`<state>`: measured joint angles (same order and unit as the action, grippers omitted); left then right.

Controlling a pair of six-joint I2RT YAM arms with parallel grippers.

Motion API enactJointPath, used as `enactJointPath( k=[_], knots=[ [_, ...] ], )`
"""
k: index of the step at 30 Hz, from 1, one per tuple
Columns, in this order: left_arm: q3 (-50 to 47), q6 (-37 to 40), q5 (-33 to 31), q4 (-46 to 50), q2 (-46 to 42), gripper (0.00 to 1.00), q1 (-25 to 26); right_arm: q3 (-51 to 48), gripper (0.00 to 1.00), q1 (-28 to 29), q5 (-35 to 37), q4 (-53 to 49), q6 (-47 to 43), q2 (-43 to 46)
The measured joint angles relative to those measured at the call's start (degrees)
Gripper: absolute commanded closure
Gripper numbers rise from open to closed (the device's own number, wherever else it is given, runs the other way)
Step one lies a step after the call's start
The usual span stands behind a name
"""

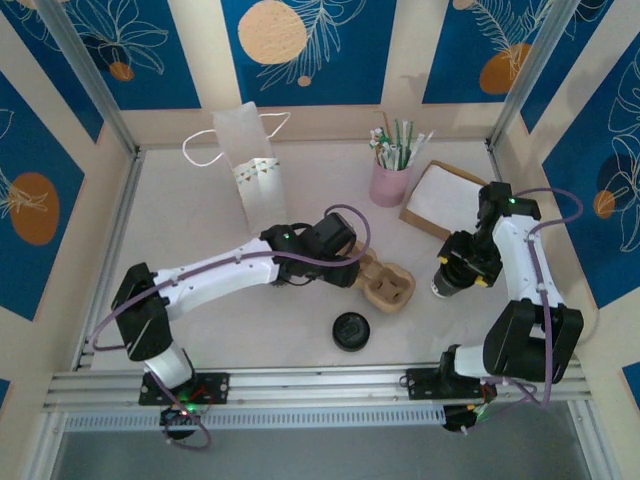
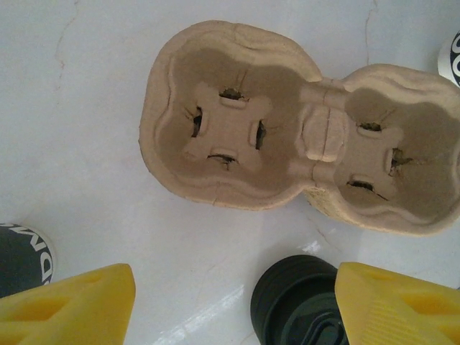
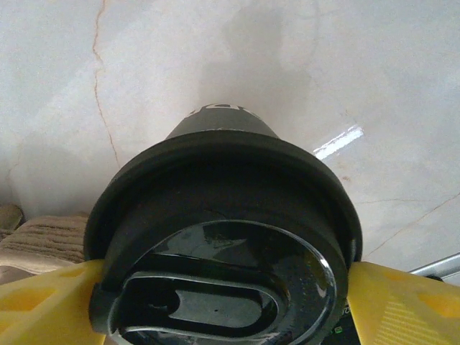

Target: Pack the takeout coffee

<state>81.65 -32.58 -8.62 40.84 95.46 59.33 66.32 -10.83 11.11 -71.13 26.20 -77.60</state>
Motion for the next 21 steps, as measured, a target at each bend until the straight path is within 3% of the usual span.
enactJointPath(
  k=[12,21],
  knots=[
    [0.0,0.22,-0.57,-2.38,1.46,0.33,-1.09,0.85,0.0,0.28,-1.18,-0.02,-0.72,-1.36],
    [-1.16,0.2,-1.09,-2.78,1.6,0.34,-1.75,1.07,0.01,0.48,-2.82,0.0,-0.72,-1.31]
  ],
)
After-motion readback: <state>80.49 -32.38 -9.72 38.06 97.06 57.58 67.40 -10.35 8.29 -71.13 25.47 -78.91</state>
